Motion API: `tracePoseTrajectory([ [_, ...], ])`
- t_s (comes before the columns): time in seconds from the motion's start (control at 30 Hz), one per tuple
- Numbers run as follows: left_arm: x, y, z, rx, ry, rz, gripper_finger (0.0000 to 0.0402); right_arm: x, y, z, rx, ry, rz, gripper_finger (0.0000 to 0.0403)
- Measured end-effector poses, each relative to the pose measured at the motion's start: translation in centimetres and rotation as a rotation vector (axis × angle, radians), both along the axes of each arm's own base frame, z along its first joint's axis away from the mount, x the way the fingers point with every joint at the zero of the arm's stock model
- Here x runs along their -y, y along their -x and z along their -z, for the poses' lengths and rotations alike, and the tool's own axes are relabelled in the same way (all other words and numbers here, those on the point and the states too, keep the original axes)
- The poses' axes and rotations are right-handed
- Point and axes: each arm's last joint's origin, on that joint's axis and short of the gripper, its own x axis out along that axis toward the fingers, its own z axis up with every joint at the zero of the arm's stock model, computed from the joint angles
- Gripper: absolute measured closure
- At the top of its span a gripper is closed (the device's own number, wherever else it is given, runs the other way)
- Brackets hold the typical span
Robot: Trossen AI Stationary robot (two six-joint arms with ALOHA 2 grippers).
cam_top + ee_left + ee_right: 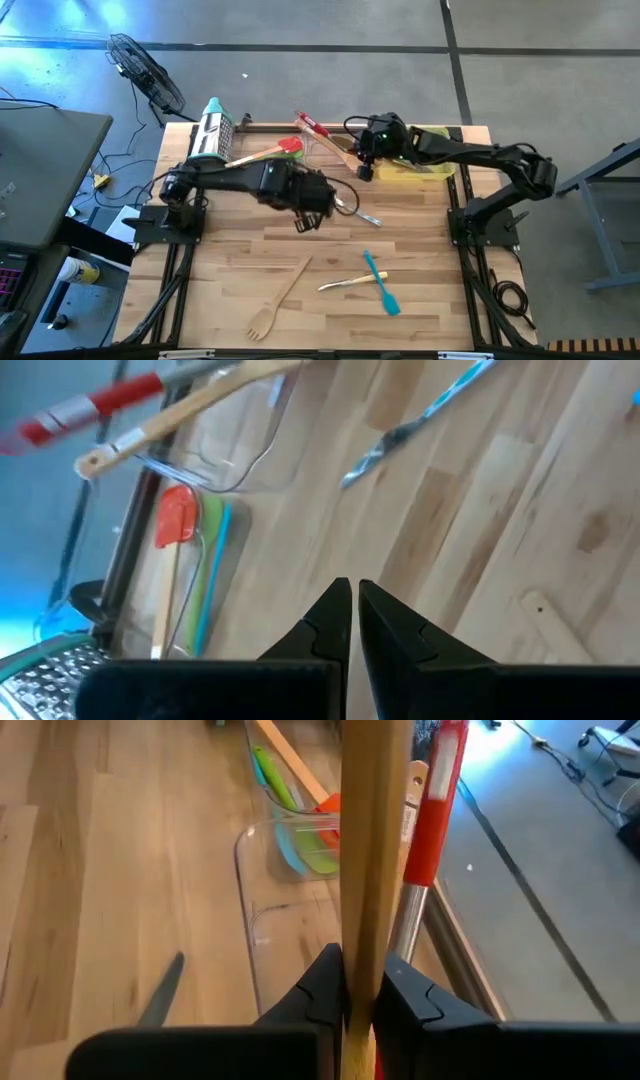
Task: Pick & Place Kitchen Items
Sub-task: Put the brown serving spoon into the right transparent bin
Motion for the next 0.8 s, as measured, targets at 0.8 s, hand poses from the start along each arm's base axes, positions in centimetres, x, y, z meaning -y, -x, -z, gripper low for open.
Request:
tracePoseTrajectory([
  [0.8,-5.0,0.0,0.0,-0.064,0.091,0.029,0.0382,1.5,-0.7,1.5,0.017,-0.020,0.013,0.0381],
])
